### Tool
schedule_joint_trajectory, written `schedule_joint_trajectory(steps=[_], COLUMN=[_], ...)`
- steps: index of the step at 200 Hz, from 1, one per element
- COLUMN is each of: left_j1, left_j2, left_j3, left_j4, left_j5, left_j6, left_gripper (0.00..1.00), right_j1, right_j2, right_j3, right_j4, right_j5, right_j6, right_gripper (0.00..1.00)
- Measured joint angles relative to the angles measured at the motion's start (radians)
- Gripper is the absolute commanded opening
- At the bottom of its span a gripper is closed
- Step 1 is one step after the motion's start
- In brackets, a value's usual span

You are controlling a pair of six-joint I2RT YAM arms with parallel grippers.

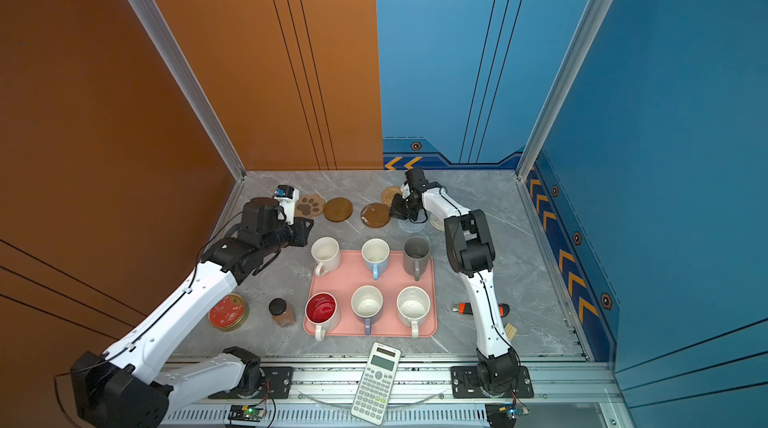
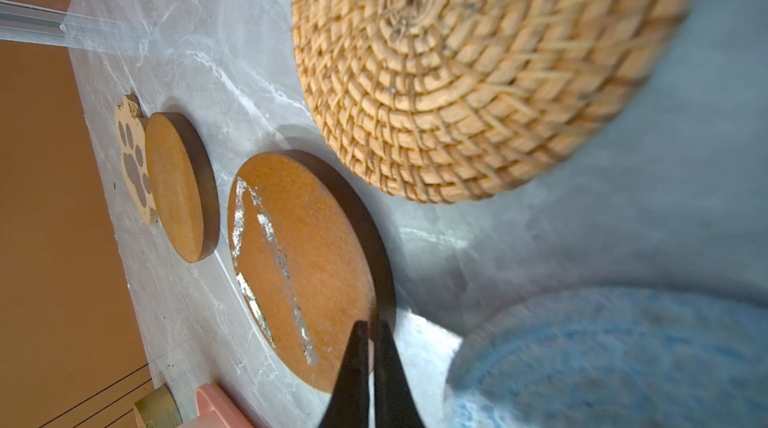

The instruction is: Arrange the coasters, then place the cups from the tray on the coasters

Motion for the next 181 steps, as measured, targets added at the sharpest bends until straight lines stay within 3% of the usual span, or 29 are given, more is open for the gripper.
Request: schedule_joint_trajectory(steps=[101,181], left_j1=[0.000,0.000], left_j2=[-0.015,-0.016], left_j3=[-0.012,-0.014], left_j4=[0.002,0.002], left_j5=[-0.008,-0.011], left_j6=[0.001,0.000], left_gripper=[0.27,0.28], right_j1=[0.026,-0.034], right_j2=[0.008,-0.005], right_j3=[0.000,-0.042], right_j4=[0.049,0.056], right_j5=[-0.025,-0.029], right_j6=[0.039,0.039], right_gripper=[0.05,0.05])
